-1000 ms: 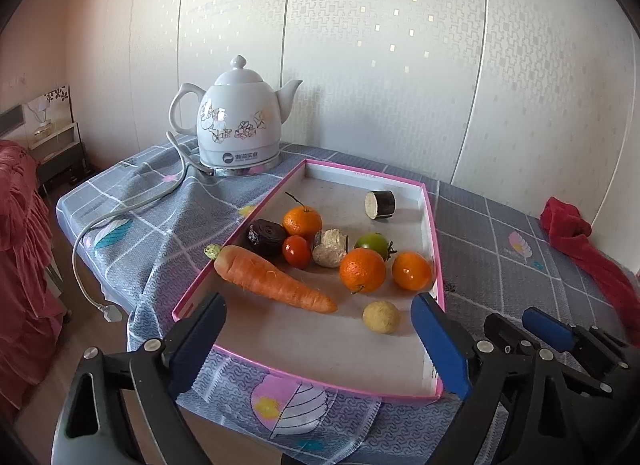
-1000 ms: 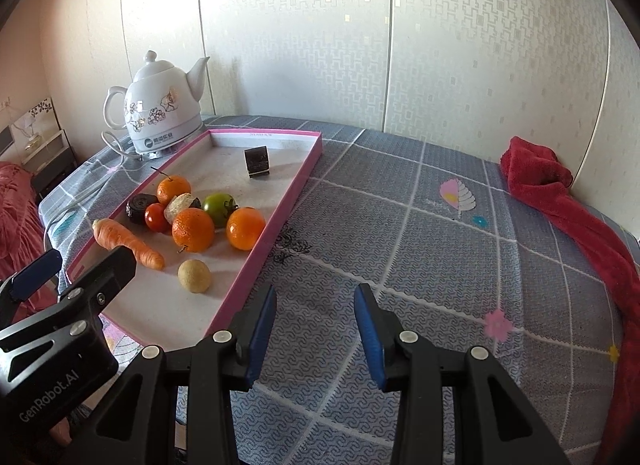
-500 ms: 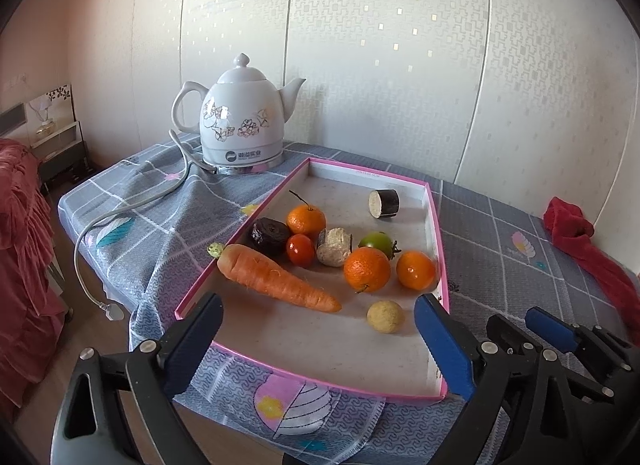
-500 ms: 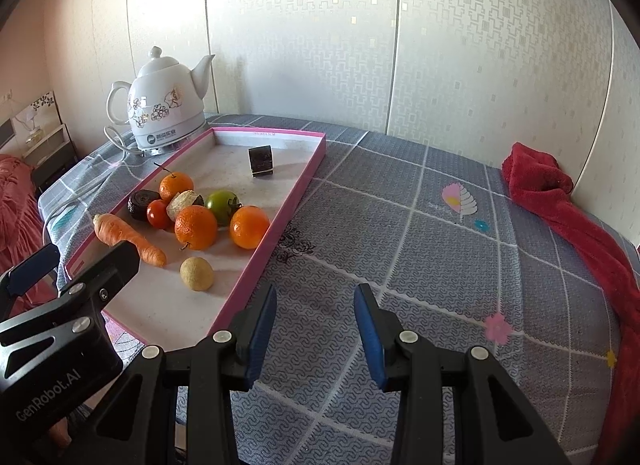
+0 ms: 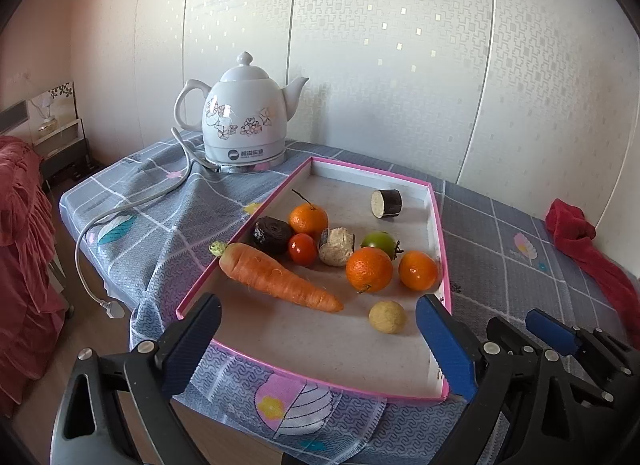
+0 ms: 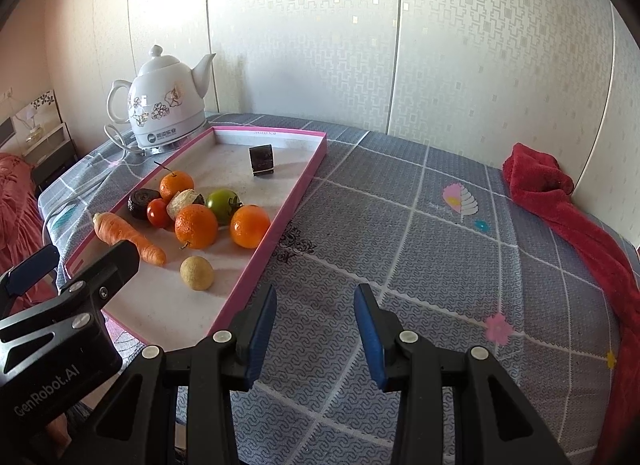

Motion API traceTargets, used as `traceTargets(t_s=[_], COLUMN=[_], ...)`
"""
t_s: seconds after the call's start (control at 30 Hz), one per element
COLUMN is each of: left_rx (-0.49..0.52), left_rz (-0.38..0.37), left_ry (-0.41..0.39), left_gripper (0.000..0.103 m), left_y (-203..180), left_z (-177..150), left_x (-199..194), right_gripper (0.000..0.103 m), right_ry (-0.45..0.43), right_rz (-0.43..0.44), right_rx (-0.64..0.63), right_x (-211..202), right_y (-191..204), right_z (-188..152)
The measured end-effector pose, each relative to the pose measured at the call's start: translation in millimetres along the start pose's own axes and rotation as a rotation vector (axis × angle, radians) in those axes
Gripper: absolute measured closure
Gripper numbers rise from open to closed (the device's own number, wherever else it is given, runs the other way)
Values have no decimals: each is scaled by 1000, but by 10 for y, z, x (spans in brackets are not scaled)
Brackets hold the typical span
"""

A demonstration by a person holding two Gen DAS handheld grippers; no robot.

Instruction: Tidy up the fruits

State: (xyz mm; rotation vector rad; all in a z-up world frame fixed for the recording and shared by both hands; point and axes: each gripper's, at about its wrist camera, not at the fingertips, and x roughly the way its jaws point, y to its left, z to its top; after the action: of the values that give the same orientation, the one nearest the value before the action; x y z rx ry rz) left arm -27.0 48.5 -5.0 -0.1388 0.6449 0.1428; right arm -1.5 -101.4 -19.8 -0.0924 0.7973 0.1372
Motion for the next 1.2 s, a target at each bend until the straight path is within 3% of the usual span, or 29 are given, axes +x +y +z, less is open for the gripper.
traceTargets(t_s=[1.2], left_rx=[-21], left_rz=[10], left_ry=[-16], left_gripper=[5], left_y=[22], left_z=[2], left_x=[-28], right_gripper=[62], right_ry=[-11], right_rz=[5], right_rx=[-18], right_x=[-9], right_y=[15], right_z=[2])
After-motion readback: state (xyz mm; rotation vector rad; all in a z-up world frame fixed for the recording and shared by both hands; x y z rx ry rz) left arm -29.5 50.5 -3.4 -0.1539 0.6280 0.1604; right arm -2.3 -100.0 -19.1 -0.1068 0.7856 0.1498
